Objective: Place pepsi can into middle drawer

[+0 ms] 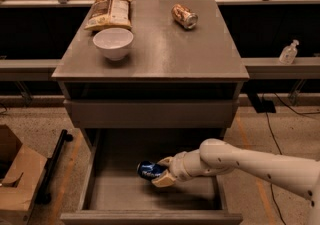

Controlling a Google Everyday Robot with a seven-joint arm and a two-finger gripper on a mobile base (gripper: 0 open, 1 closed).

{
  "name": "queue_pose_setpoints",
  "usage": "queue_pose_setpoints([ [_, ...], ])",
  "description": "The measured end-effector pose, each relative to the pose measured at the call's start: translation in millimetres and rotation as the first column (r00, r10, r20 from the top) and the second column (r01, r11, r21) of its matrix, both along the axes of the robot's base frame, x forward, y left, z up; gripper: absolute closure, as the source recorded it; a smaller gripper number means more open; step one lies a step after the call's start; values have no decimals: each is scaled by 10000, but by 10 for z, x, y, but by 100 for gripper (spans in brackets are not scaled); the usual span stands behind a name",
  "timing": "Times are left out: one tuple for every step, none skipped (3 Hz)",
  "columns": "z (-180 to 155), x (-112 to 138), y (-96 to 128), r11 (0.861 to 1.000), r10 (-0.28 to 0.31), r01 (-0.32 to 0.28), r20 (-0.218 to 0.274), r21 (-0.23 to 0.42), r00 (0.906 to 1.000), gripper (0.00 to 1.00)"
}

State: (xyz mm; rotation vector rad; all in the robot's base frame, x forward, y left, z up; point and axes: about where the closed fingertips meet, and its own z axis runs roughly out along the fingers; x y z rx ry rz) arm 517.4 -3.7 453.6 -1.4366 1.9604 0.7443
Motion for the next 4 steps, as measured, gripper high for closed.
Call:
queue_pose_setpoints([
  [-336,-48,114,9989,394,-379,-510,292,9979,100],
  [-555,-109,222,9964,606,-544,-988,647,9933,82],
  [-637,-160,332,9915,854,-722,-1229,1084,9887,59],
  [-558,-153,434,9841,1078,-908,-1071,1523,9884,35],
])
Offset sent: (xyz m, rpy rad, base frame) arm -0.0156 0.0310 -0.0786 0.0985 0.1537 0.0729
